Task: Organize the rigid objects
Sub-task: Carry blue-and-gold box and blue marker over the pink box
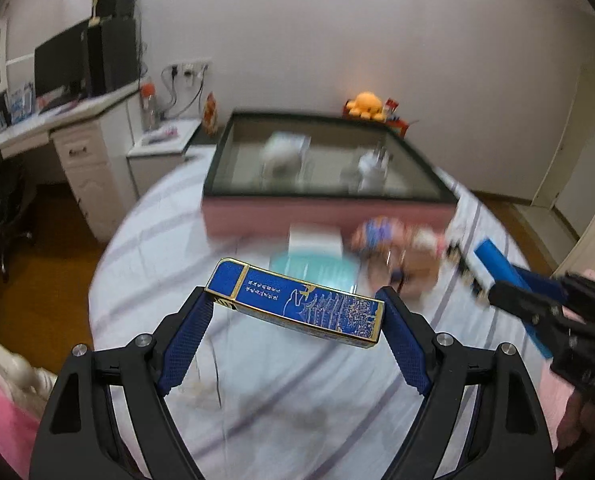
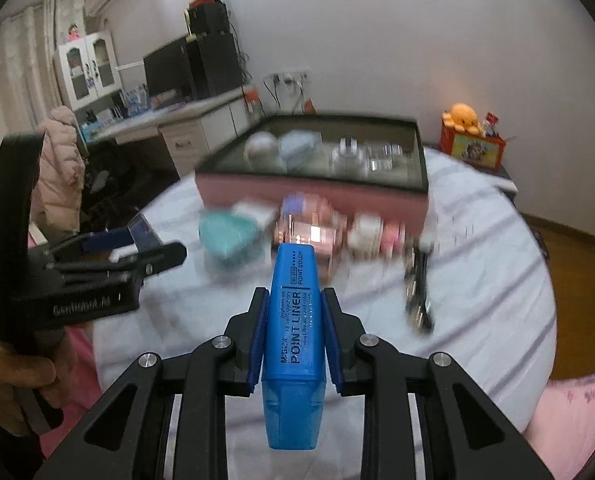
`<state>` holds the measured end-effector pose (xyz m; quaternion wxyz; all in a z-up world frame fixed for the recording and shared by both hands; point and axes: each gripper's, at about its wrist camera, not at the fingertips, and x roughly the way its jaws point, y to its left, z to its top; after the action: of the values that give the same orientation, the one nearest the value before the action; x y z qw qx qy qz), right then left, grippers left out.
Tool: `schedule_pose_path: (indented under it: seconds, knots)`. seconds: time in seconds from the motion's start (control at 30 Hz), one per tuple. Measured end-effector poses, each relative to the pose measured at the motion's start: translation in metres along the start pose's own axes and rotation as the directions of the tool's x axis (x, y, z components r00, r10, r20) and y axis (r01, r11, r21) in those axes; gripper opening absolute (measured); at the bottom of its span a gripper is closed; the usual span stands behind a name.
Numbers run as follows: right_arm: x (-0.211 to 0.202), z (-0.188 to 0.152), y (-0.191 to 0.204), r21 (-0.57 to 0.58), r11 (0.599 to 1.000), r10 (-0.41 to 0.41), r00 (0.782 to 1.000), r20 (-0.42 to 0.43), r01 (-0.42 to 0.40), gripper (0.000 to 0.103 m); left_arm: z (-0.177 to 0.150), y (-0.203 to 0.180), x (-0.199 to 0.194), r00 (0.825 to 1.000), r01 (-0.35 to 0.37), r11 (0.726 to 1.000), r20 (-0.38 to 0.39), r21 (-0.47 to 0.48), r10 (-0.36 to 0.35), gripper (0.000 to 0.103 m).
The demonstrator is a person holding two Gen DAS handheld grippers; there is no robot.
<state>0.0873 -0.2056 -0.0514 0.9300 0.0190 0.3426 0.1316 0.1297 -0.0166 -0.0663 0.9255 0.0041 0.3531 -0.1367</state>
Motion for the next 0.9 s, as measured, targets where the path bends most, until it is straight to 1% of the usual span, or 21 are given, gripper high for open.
schedule_pose_path:
  seconds: [0.1,0.2,0.27,0.37,0.43,0.5,0.57,0.7,0.8,0.9]
  knots:
    - [0.004,0.038,-0.009,-0.018,1.000,-0.006,1.000,0.030,0.006,0.026,0.042,-0.006,0.004,0.999,-0.008,0.999,0.050,0.035,0.006,0.084]
    - [0.018,0.084,-0.022,-0.028,0.999,-0.021,0.999,0.051,0.022,0.026,0.079,-0.009,0.017,0.997,-0.014,0.998,0.076,0.054,0.010,0.084]
    - [0.033,0.114,-0.031,-0.021,1.000,-0.015,0.998,0.053,0.016,0.026,0.107,-0.013,0.037,0.997,0.000,0.998,0.072,0.061,-0.004,0.084]
    - [0.061,0.148,-0.043,-0.007,1.000,-0.019,0.999,0.035,0.019,0.026,0.133,-0.016,0.069,0.999,0.001,0.998,0.048,0.061,-0.004,0.084]
    - [0.087,0.166,-0.054,0.013,1.000,-0.021,1.000,0.006,0.021,0.026,0.146,-0.016,0.092,1.000,0.010,0.998,0.023,0.056,-0.012,0.084]
    - [0.107,0.174,-0.063,0.028,0.999,-0.029,0.999,-0.020,0.030,0.026,0.153,-0.015,0.112,1.000,0.003,0.999,0.005,0.055,-0.003,0.084]
    - [0.130,0.178,-0.076,0.061,0.998,-0.020,0.998,-0.053,0.023,0.026,0.157,-0.014,0.129,1.000,-0.001,0.999,-0.018,0.047,0.002,0.084]
    - [0.165,0.173,-0.092,0.116,0.993,0.003,0.994,-0.110,0.010,0.026,0.158,-0.014,0.158,0.998,-0.018,0.999,-0.066,0.047,0.021,0.084]
    - [0.187,0.167,-0.099,0.136,0.991,0.013,0.989,-0.148,0.007,0.026,0.157,-0.016,0.177,0.993,-0.037,0.997,-0.105,0.064,0.044,0.084]
    - [0.201,0.163,-0.106,0.155,0.988,0.026,0.983,-0.180,0.002,0.027,0.154,-0.019,0.196,0.984,-0.058,0.993,-0.161,0.098,0.074,0.085]
